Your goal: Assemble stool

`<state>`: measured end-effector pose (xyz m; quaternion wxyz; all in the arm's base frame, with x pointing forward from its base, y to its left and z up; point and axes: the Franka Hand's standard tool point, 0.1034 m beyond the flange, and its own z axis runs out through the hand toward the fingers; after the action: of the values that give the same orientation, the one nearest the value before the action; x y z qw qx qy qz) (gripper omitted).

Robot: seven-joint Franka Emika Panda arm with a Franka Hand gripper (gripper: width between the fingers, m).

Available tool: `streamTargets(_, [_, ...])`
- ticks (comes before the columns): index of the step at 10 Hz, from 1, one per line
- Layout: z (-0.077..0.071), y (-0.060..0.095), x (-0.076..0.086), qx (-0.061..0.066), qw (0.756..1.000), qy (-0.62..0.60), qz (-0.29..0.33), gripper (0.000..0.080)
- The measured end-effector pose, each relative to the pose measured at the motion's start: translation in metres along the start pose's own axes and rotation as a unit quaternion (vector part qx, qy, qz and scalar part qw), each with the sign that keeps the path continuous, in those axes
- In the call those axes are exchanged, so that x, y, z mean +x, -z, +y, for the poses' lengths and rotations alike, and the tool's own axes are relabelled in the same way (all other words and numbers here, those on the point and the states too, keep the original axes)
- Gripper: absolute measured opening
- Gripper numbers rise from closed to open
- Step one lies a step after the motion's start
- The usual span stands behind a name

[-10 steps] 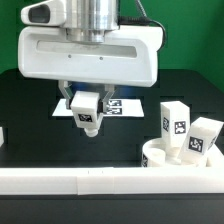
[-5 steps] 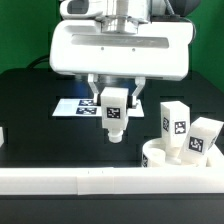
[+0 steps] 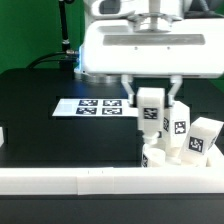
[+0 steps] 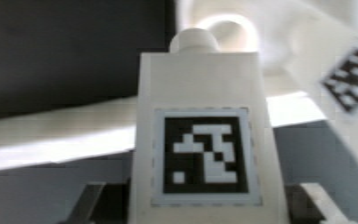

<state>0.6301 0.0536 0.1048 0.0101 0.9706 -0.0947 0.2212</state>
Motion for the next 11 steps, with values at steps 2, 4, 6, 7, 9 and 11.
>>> streamTargets(2, [-0.0001, -0.0022, -0.0020, -0.001, 1.000, 0.002, 0.000, 0.0337])
streamTargets(4, [0.0001, -0.0035, -0.0033, -0.002, 1.000, 0.003, -0.001, 0.0337])
streamTargets(6, [0.0003, -0.0094, -0.0086, -0.004, 1.000, 0.006, -0.005, 0.0337])
streamTargets(7, [0.0008, -0.0115, -0.0093, -0.005, 1.000, 0.007, -0.001, 0.0337])
streamTargets(9, [0.0010, -0.0117, -0.0090, -0.005, 1.000, 0.007, 0.002, 0.0337])
streamTargets(11, [0.0007, -0.0120, -0.0086, -0.005, 1.000, 0.008, 0.008, 0.0337])
